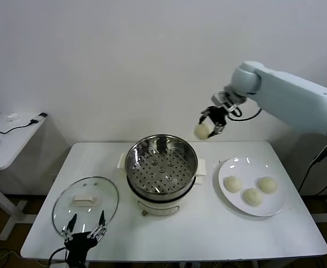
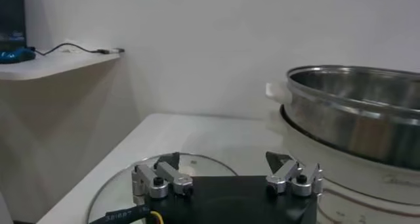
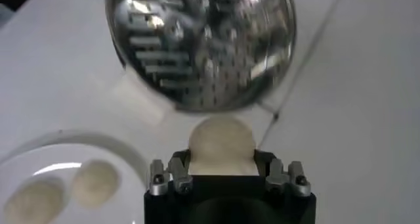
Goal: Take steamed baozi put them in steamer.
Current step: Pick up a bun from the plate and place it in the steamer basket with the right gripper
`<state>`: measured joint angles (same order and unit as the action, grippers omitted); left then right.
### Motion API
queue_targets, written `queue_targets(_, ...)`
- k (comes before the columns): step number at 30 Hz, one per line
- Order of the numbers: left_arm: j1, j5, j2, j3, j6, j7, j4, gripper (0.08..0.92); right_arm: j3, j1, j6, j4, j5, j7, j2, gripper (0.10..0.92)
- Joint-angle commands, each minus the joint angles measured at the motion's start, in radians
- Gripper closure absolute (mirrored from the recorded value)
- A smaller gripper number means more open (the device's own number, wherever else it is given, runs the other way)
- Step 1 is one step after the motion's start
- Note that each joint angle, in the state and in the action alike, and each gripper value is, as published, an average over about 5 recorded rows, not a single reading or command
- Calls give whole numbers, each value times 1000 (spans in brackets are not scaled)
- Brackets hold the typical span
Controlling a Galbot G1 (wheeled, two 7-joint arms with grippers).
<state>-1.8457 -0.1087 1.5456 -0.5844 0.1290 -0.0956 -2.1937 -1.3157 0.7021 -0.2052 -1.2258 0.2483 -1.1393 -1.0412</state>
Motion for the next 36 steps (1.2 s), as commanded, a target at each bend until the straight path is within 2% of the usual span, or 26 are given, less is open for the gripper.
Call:
queue_targets(1, -1, 12, -1, 6, -1, -1, -2, 177, -105, 41, -240, -123, -133, 47, -128, 365)
queue_targets(9, -2, 12, -2, 2, -2, -4, -3, 177, -23, -153, -454, 185, -407, 128, -269, 364)
queue_targets(22, -1, 12, -2, -13, -17, -18, 18, 177, 60, -274, -573, 559, -454, 159, -445, 364)
queue_targets(32, 4, 9, -3, -16, -19, -19, 21, 177, 77, -300, -607, 658, -470, 157, -489, 364)
queue_targets(36, 5, 8, -4, -15, -19, -19, 20, 177, 75, -290, -631, 648, -446, 157, -486, 316)
